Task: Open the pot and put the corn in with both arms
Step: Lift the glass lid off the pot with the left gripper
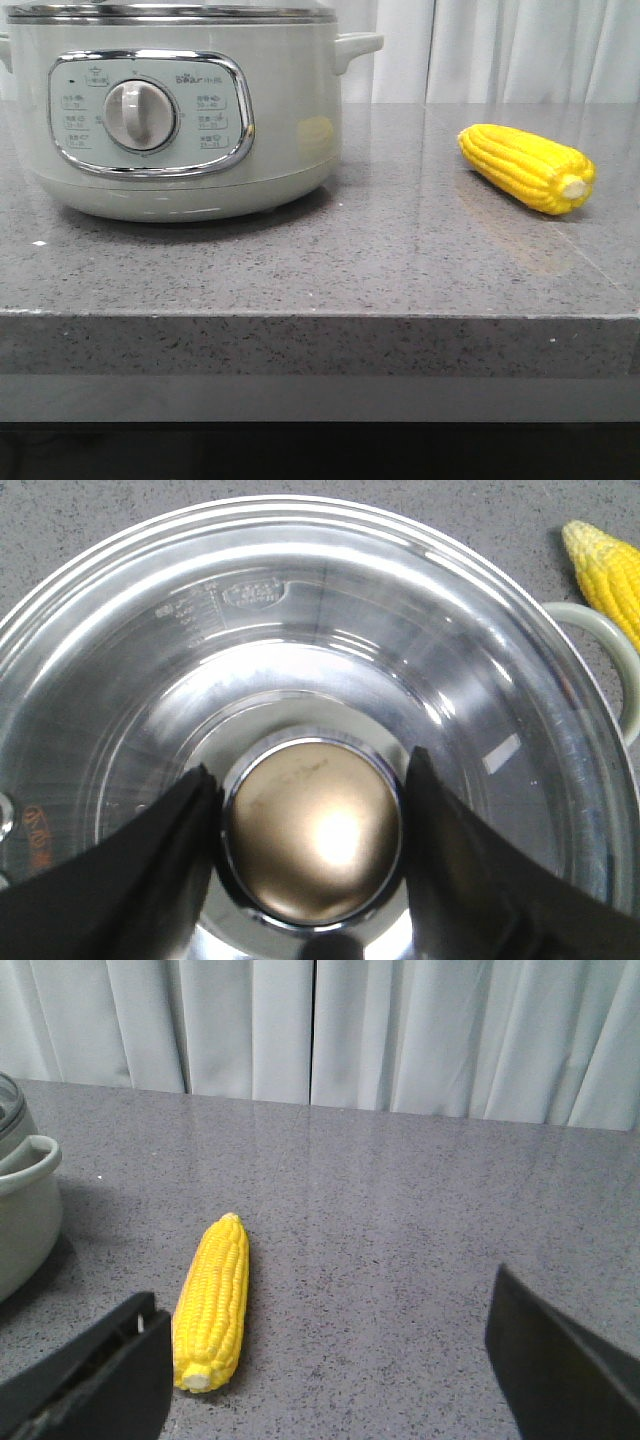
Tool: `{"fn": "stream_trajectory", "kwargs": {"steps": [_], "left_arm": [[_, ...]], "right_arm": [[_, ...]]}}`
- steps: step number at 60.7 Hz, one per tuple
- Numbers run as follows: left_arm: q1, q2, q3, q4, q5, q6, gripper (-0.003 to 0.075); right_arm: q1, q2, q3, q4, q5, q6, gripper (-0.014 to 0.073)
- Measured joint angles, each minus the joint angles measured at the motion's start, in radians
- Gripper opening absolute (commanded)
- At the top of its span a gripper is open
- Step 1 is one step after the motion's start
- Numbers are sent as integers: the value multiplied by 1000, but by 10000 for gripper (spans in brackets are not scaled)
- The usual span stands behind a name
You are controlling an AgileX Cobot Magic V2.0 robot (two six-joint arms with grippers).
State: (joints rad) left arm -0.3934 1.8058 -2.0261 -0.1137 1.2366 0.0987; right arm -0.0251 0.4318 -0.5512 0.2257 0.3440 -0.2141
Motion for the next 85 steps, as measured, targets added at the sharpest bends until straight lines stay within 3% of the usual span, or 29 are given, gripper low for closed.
{"fn": "stream_trajectory", "kwargs": {"steps": [12,30,49,61,85], "left_arm": [[0,11,-41,5,30,0,94],[0,7,-138,12,36,1,92],[-4,-148,-110,13,5,19,92],[-4,-311,70,10,-38,28,92],[-4,-786,698,10,-231,32,92]], "right_arm": [[0,0,0,0,0,0,645],[0,0,0,0,0,0,645],[0,0,0,0,0,0,645],[0,0,0,0,0,0,645],[0,2,0,0,1,0,645]]}}
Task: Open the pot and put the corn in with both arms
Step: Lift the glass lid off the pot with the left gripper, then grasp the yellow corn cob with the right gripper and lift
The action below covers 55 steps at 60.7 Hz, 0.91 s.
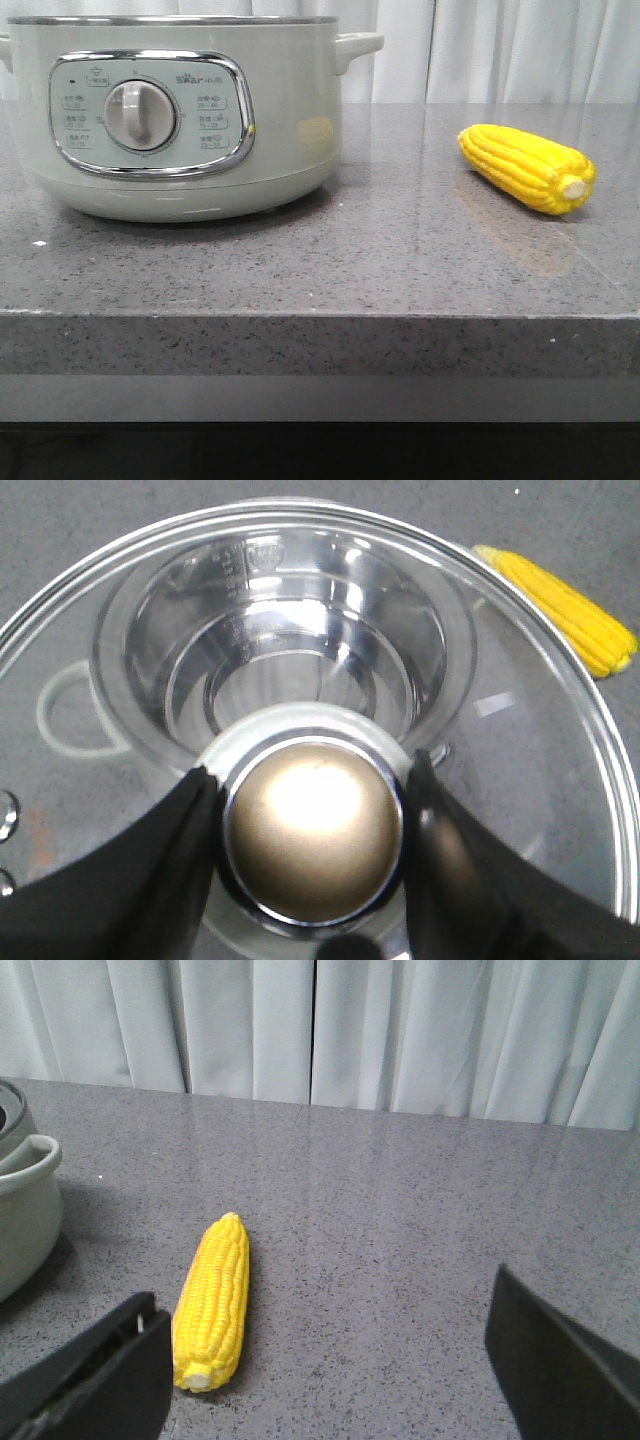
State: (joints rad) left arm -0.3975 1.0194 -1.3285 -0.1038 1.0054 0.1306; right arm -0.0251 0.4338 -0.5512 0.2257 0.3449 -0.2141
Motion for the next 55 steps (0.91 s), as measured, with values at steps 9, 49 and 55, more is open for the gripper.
{"fn": "stream_trajectory", "kwargs": {"steps": [9,49,55], "left_arm": [[0,-201,220,0,-36,2,92],[0,-825,598,0,-35,2,92],[0,-834,602,0,-35,2,92]], "right_arm": [[0,27,0,0,0,0,645],[77,592,-226,40,99,0,645],[110,739,-317,42,118,0,645]]}}
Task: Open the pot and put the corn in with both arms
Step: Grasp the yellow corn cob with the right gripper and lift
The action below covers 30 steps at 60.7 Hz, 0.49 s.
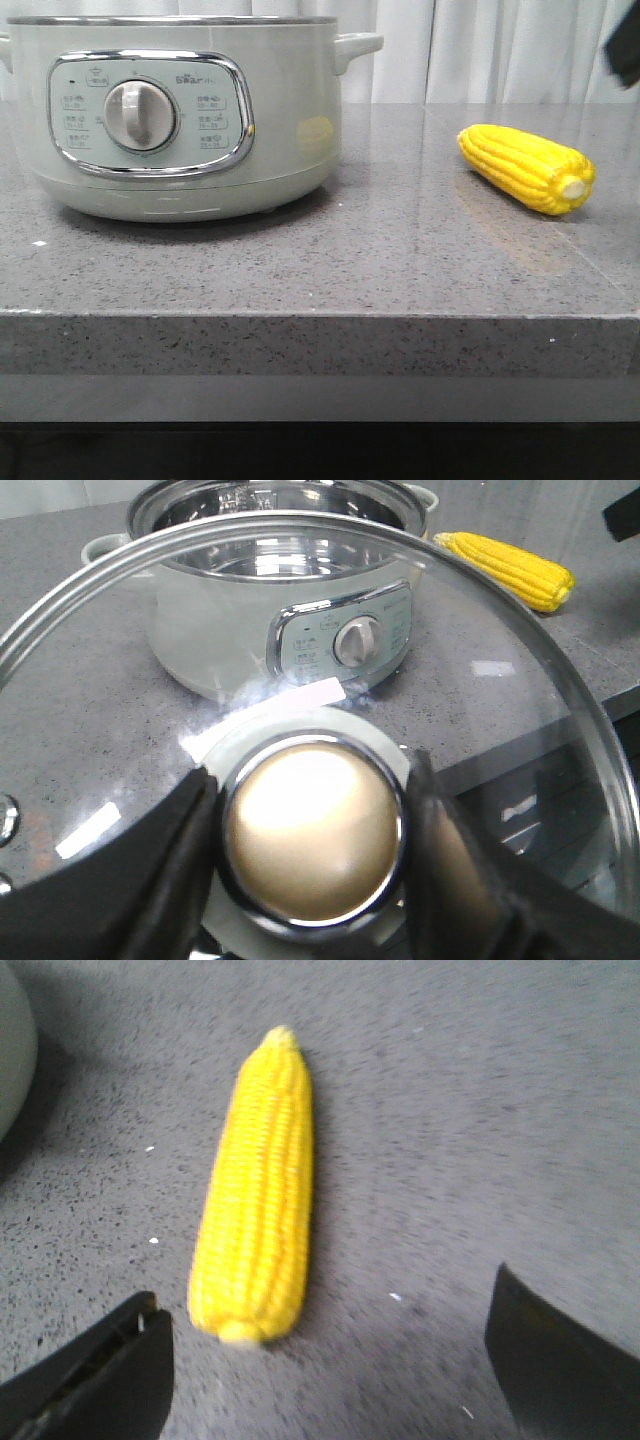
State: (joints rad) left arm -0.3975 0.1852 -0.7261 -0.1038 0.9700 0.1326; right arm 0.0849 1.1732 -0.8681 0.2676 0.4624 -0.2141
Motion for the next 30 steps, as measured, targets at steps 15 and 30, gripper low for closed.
{"fn": "stream_trajectory", "kwargs": {"steps": [15,30], "left_arm": [[0,0,1,0,0,0,92],[0,0,1,0,0,0,92]], "right_arm": [[35,311,-194,21,22,0,643],[78,460,-300,29,56,0,460]]}}
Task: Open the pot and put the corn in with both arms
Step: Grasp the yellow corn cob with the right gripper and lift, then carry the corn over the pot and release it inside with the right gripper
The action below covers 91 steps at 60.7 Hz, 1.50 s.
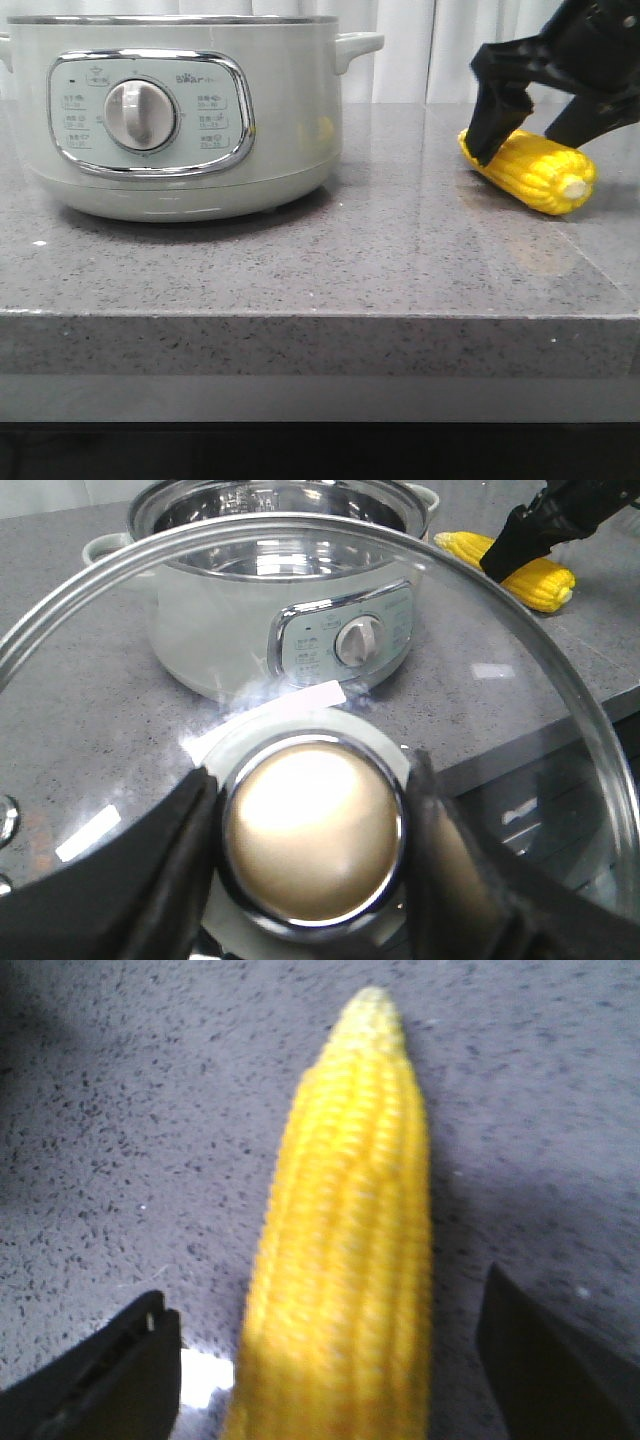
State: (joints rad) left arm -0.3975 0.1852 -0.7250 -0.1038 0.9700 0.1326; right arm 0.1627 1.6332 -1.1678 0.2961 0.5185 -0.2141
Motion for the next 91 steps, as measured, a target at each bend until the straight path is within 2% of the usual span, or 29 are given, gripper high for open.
{"fn": "stream_trajectory", "kwargs": {"steps": [8,18,37,49,63,72,86,91], "left_arm": [[0,0,0,0,0,0,91],[0,0,0,-1,0,0,70],[0,0,0,-1,0,0,60],[0,0,0,-1,0,0,60],[0,0,0,-1,0,0,60],[0,0,0,-1,0,0,60],[0,0,0,-1,0,0,60],[0,0,0,-1,0,0,60]], "right_arm": [[3,16,-20,1,8,0,312],[3,16,-54,1,24,0,209],[24,-48,-244,1,77,0,190],[155,-35,-413,1,70,0,190],[369,122,-586,4,23,-6,192],[424,232,-639,5,22,-8,204],[440,286,-638,5,70,-8,428],[440,286,-641,5,72,-8,472]]}}
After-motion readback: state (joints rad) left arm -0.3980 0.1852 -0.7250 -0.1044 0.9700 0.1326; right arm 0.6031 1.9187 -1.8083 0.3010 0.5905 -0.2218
